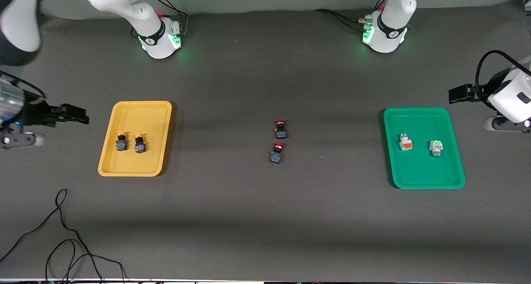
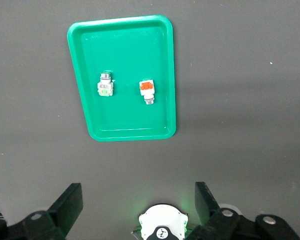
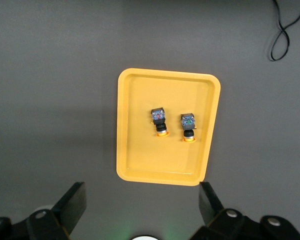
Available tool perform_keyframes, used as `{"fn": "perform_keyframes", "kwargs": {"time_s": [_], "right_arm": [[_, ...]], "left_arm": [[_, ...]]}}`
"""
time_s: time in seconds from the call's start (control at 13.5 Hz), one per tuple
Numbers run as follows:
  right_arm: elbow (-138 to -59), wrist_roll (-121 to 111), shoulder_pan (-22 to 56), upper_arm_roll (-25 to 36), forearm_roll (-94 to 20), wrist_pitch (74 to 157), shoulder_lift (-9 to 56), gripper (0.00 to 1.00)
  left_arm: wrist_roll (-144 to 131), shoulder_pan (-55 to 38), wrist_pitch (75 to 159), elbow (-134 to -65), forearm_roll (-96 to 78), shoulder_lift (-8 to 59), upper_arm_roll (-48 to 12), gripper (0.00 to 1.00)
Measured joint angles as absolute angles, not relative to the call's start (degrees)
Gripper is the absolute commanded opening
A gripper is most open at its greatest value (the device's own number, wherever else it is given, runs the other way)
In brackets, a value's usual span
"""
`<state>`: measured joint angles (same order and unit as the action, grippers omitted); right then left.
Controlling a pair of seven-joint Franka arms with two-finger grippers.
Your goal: Place green and yellow buttons in trays
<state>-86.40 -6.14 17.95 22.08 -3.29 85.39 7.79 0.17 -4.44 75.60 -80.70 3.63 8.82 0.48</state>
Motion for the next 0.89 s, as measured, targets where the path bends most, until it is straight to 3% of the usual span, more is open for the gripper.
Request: {"fn": "perform_keyframes", "kwargs": {"time_s": [0.15, 0.3, 0.59, 0.89], "right_arm": [[-88.2, -5.4, 6.8, 11.8, -2.7, 86.0, 5.5, 1.0], [-91.5, -5.0, 0.6, 6.0, -2.2, 88.2, 2.8, 1.0], [-95.3, -4.4, -0.4, 4.1, -0.6, 90.2, -0.6, 1.0], [-95.1, -4.3, -0.4, 3.9, 0.8, 90.7, -0.8, 1.0]], "left_arm": [[0.2, -6.5, 80.9, -85.6, 3.6, 5.8, 2.2, 1.0], [0.2, -6.5, 84.8, -92.2, 3.6, 1.5, 2.3, 1.0], [0.2, -3.2, 86.4, -94.2, 3.7, -0.6, -3.0, 1.0], [0.3, -2.0, 86.3, -94.3, 3.8, 0.3, -3.7, 1.0]]}}
